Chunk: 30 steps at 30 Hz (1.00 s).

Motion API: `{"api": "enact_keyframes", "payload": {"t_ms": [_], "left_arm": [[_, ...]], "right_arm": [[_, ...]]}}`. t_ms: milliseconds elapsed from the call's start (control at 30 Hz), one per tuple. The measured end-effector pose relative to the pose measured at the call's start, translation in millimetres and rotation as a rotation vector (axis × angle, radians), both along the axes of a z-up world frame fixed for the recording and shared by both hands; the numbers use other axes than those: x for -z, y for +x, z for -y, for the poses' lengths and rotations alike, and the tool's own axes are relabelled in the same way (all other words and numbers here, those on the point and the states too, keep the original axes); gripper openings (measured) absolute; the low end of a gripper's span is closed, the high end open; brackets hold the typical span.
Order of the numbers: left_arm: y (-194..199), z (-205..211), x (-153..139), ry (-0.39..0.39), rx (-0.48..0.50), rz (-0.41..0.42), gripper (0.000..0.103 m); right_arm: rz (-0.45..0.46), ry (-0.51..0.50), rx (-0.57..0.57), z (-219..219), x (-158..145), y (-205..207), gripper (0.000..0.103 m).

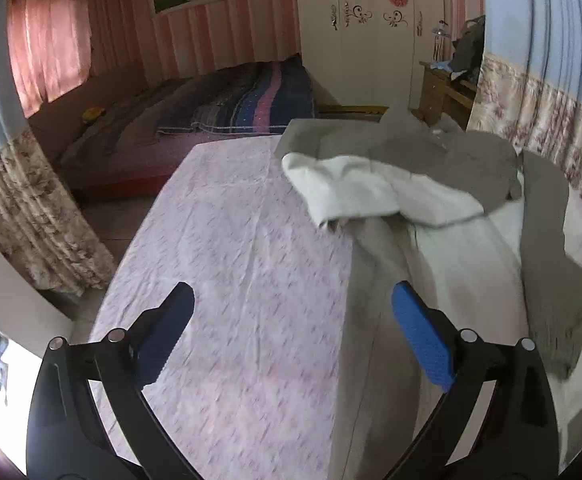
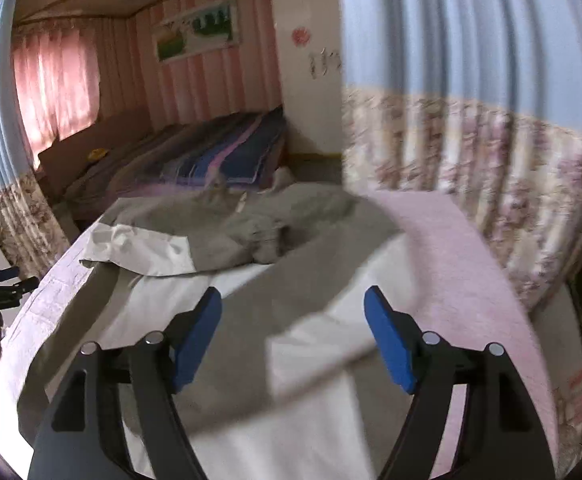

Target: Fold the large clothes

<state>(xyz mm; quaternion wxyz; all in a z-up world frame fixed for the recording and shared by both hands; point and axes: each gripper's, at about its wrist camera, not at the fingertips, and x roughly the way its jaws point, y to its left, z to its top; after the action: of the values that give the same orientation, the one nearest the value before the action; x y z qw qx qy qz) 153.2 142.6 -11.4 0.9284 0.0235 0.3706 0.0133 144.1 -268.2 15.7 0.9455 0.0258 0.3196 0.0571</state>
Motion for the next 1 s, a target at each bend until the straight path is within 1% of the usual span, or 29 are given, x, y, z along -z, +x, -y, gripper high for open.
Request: {"api": "enact_keyframes", "payload": {"t_ms": [33, 100, 200, 267, 300, 367, 433, 533, 567, 600, 633, 667, 700, 733, 767, 800, 867, 900, 1000], "left_arm": [[4, 1, 2, -0.018, 0.011, 0.0, 0.098], [8, 5, 8, -0.031, 0.03, 0.001, 0.098], [13, 8, 20, -0.031, 0.047, -0.002, 0.098], [19, 7, 27, -0.051, 0.059, -0.007, 0.099], [22, 6, 29, -0.052, 0.066, -0.01, 0.099], [32, 6, 35, -0.034, 0.065, -0.022, 0.099], [43, 4, 39, -0.033, 0.059, -0.034, 0.099], [59, 3, 42, -0.029, 0.038, -0.044, 0.099], [67, 3, 42, -0.019, 0.028, -0.047, 0.099], [71, 2, 42, -0.013, 0.019, -0.048, 0.099], [74, 2, 42, -0.005, 0.008, -0.047, 0.099], [78, 4, 40, -0.001, 0.002, -0.044, 0.099], [79, 5, 39, -0.003, -0.004, -0.044, 0.099], [80, 5, 38, -0.008, -0.009, -0.044, 0.1], [81, 6, 37, -0.018, -0.011, -0.043, 0.1], [82, 7, 37, -0.024, -0.015, -0.049, 0.1], [83, 10, 36, -0.031, -0.018, -0.057, 0.1], [83, 13, 34, -0.034, -0.013, -0.056, 0.1], [83, 24, 28, -0.037, -0.007, -0.043, 0.1]], "right_arm": [[-0.009, -0.01, -0.012, -9, 5, 6, 0.074], [-0.035, -0.058, -0.011, -29, 21, 22, 0.074], [-0.068, -0.077, 0.011, -34, 39, 43, 0.074], [-0.082, -0.05, -0.008, -35, 43, 58, 0.074], [-0.091, -0.064, -0.01, -39, 42, 70, 0.074], [-0.078, -0.079, -0.014, -43, 38, 84, 0.074], [-0.079, -0.081, -0.033, -49, 38, 105, 0.078], [-0.118, -0.112, -0.021, -54, 53, 147, 0.077], [-0.145, -0.124, -0.018, -55, 63, 164, 0.076], [-0.164, -0.126, -0.009, -54, 70, 176, 0.071], [-0.187, -0.121, 0.002, -53, 77, 186, 0.061], [-0.226, -0.103, 0.004, -52, 87, 199, 0.057], [-0.242, -0.088, 0.0, -51, 93, 206, 0.05], [-0.259, -0.079, -0.005, -49, 99, 213, 0.042], [-0.279, -0.078, -0.009, -49, 106, 218, 0.039], [-0.271, -0.075, -0.032, -49, 109, 218, 0.034], [-0.225, -0.095, -0.053, -45, 104, 213, 0.017], [-0.188, -0.127, -0.031, -37, 98, 209, 0.006], [-0.143, -0.136, 0.052, 5, 89, 202, 0.006]]}}
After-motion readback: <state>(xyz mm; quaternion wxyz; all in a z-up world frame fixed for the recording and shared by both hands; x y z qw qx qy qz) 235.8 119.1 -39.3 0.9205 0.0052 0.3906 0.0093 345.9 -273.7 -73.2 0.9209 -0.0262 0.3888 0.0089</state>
